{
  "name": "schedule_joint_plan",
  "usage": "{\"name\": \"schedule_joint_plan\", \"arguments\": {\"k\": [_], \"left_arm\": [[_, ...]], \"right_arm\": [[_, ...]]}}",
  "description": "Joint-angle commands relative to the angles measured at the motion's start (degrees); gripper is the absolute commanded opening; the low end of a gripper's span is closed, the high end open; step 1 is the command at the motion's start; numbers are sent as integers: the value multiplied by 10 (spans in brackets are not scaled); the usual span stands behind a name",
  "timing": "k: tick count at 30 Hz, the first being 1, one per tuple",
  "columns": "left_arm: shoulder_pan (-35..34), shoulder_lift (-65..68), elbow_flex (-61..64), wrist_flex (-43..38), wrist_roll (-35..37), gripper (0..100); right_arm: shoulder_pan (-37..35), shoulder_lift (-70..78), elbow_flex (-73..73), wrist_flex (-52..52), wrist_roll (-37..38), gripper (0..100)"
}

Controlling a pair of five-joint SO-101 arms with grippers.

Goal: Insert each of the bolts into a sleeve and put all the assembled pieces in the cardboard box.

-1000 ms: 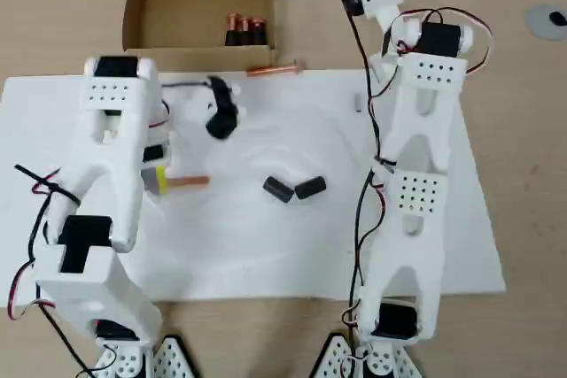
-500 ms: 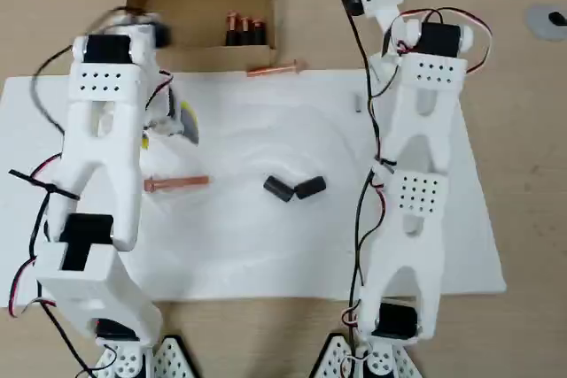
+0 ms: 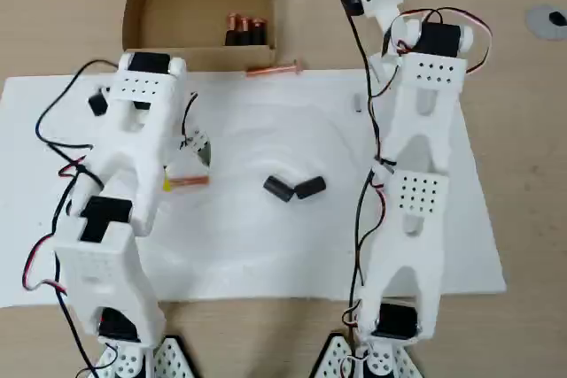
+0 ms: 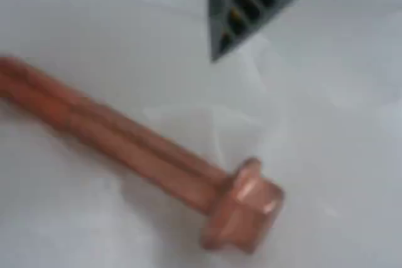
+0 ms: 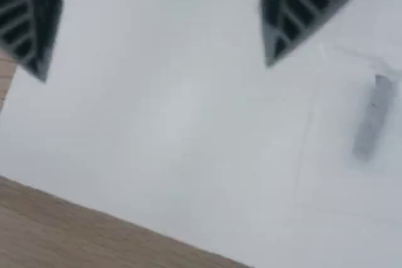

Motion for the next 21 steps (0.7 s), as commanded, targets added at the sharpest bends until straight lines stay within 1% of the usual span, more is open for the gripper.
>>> {"name": "schedule_joint_plan", "arguments": {"k": [1, 6, 12, 14, 17, 21], "left_arm": [[4, -2, -15, 0, 84, 285], [-32, -2, -10, 4, 173, 283], [-87, -3, 40, 6, 311, 283], [-93, 0, 47, 6, 327, 283], [-92, 0, 47, 6, 327, 283], [-72, 0, 41, 6, 325, 283]], "right_arm": [[-2, -51, -31, 8, 2, 260], [-2, -51, -31, 8, 3, 260], [-2, -51, -31, 7, 3, 260], [-3, -51, -31, 7, 3, 260], [-3, -51, -31, 7, 3, 260], [-4, -51, -31, 7, 3, 260]]}}
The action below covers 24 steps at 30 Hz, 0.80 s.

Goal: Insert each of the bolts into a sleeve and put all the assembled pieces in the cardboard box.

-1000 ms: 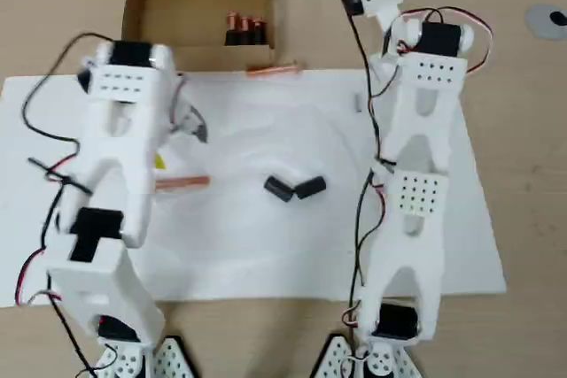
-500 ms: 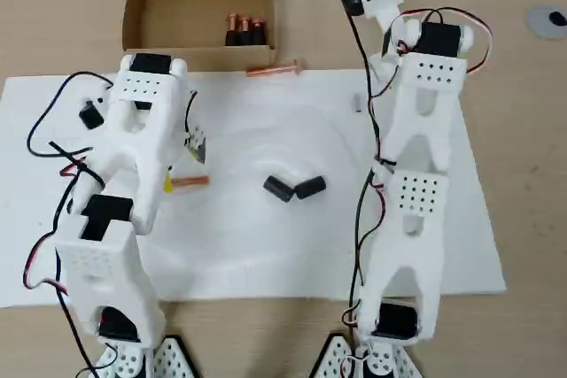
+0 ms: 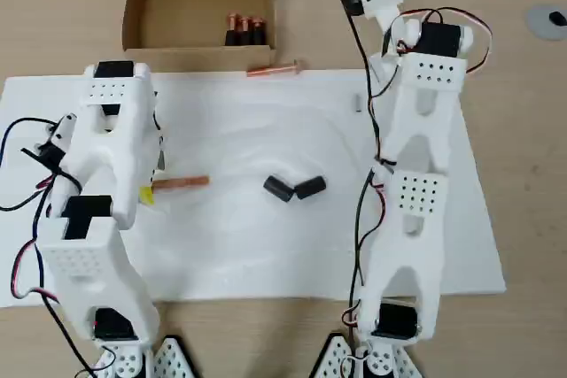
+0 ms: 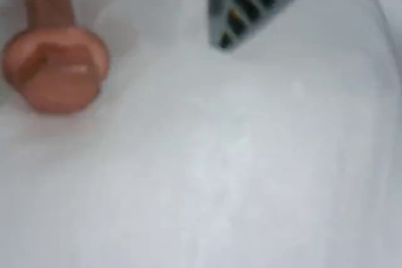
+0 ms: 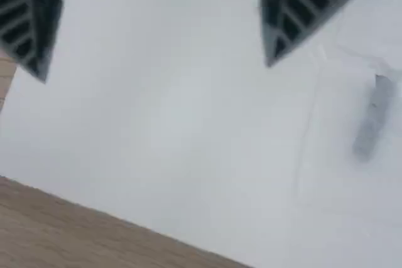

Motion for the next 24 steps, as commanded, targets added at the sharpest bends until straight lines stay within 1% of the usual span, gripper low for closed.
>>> {"name": "schedule_joint_plan", "arguments": {"k": [1, 4, 9, 14, 17, 20, 22, 24], "left_arm": [[22, -3, -7, 6, 4, 283], [45, -7, -28, 6, 4, 283], [64, -4, -54, 6, 7, 282], [63, -2, -49, 6, 8, 282], [63, 0, -49, 5, 22, 282], [62, 18, -49, -17, 26, 280], [62, 43, -49, -26, 26, 242], [62, 76, -55, -26, 26, 165]], "right_arm": [[-4, -51, -31, 7, 3, 260], [-6, -51, -31, 7, 2, 260], [-2, -51, -31, 7, 2, 260], [4, -51, -31, 7, 2, 260], [4, -51, -31, 7, 2, 260], [4, -51, -31, 7, 2, 260], [4, -51, -31, 7, 2, 260], [5, -51, -31, 7, 3, 260]]}}
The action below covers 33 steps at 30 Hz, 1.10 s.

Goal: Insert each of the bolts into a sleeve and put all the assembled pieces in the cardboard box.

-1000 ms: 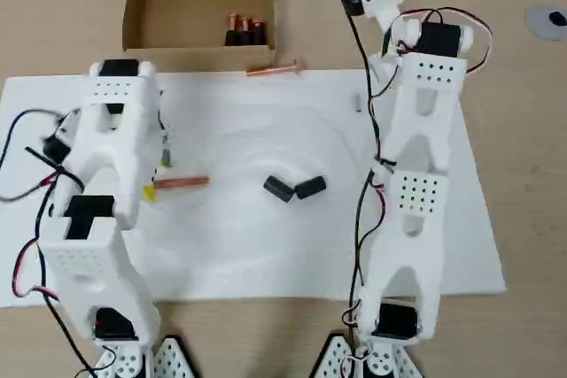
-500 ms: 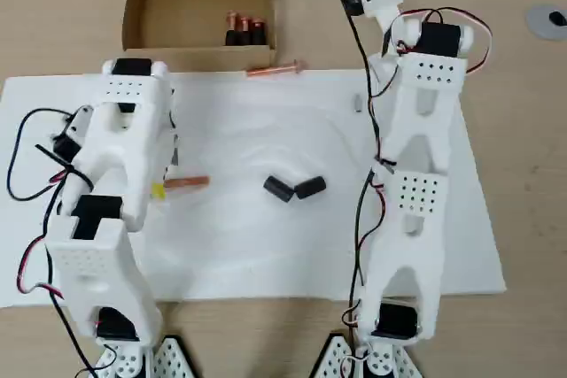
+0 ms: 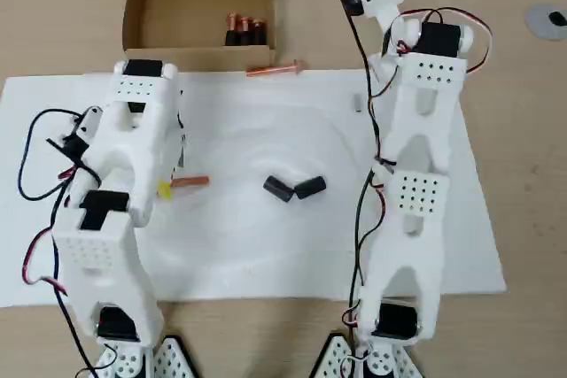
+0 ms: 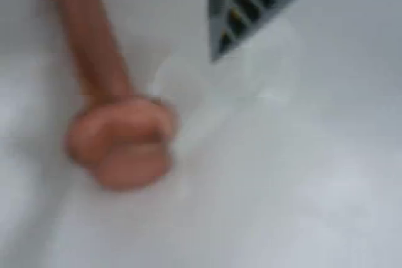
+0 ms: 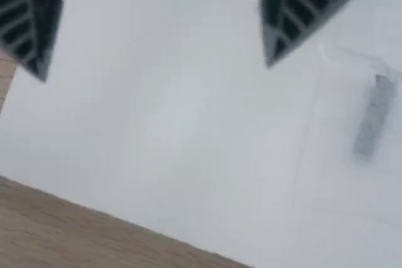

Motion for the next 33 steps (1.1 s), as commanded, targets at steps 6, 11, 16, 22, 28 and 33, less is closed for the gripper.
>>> {"name": "schedule_joint_plan", "arguments": {"k": [6, 11, 16, 22, 28, 33], "left_arm": [[3, 107, -52, -2, 2, 36], [-11, 116, -91, 2, -4, 8], [-16, 89, -193, 33, -153, 7], [-12, -33, -280, 32, -467, 6], [-12, -199, -309, 32, -603, 9], [-12, -334, -307, 32, -669, 10]], "right_arm": [[15, -51, -31, 7, 3, 260], [19, -51, -31, 7, 3, 260], [18, -51, -31, 7, 3, 260], [15, -51, -31, 7, 1, 260], [15, -51, -31, 7, 0, 260], [4, -51, -27, 8, 0, 260]]}}
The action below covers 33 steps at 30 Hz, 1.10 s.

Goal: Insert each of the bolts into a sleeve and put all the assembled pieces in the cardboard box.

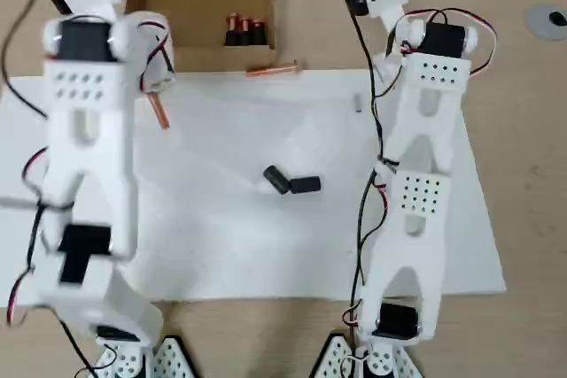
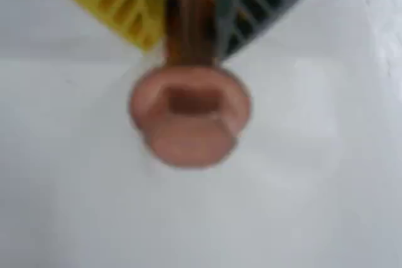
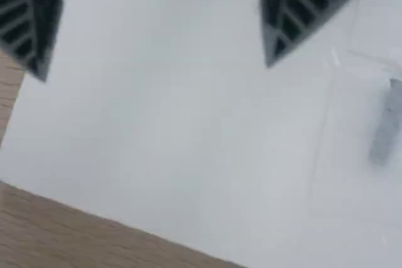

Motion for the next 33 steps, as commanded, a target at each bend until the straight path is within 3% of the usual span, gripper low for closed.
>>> {"name": "schedule_joint_plan", "arguments": {"k": [1, 4, 10, 17, 33], "left_arm": [[-5, -123, -33, 2, -40, 10], [-12, -182, -29, 2, -42, 11], [-139, -230, -4, 2, -42, 114], [-239, -232, 63, 2, -42, 118], [-264, -231, 65, 2, -31, 122]], "right_arm": [[-11, -52, -18, 8, 2, 260], [-36, -55, 11, 8, 2, 260], [-78, -56, 19, 8, 1, 260], [-91, -56, 7, 8, 2, 260], [-81, -55, 12, 8, 2, 260]]}}
